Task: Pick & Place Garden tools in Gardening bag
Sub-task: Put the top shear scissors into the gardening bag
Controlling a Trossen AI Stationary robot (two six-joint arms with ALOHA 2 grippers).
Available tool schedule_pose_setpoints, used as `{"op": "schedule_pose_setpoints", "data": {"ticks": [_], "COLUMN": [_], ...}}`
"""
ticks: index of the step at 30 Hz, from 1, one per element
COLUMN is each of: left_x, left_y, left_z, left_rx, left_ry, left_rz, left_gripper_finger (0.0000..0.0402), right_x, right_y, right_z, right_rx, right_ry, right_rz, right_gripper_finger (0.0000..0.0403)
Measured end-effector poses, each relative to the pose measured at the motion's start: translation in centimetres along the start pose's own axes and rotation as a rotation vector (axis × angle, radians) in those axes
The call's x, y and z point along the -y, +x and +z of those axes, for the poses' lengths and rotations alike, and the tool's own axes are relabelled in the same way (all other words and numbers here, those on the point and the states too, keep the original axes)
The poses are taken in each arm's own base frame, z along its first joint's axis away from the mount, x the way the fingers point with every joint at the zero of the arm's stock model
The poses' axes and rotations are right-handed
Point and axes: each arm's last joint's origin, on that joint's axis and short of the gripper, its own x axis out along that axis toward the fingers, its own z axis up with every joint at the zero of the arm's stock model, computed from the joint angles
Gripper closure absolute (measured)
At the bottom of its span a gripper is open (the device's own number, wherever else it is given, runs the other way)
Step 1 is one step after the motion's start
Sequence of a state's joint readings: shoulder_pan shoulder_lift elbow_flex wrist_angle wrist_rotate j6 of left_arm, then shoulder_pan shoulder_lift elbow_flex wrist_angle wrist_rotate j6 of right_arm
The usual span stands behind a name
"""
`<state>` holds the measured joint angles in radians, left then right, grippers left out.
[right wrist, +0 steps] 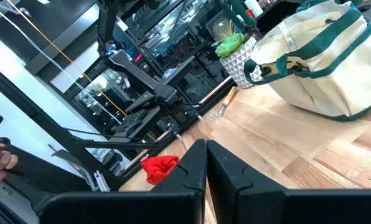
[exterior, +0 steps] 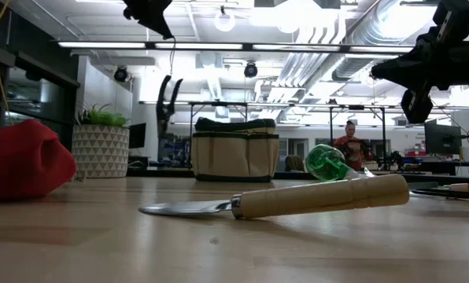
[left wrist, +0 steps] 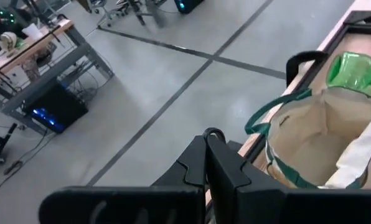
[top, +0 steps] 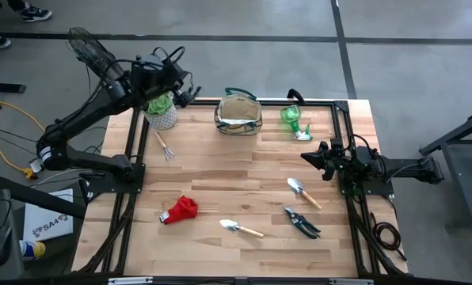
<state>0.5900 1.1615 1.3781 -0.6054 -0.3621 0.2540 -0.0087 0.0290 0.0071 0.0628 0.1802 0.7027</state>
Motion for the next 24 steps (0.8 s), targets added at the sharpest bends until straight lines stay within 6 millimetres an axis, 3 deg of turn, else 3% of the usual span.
{"op": "schedule_pose_setpoints", "data": {"ticks": [10, 24], "left_x": [0.8, 1.3], "left_y": [2.3, 3.6], "left_z": [0.7, 1.4], "left_rx": [0.047, 0.112], "left_ry": [-0.078, -0.18], "left_rz": [-0.003, -0.045], "left_gripper_finger": [0.0401, 0.0401], "right_x": [0.0, 0.0], "right_y": [0.0, 0.0], "right_z": [0.0, 0.0], "right_rx": [0.0, 0.0], "right_ry": [0.0, 0.0], "right_rz": [0.0, 0.0], "right_gripper_finger": [0.0401, 0.04]}}
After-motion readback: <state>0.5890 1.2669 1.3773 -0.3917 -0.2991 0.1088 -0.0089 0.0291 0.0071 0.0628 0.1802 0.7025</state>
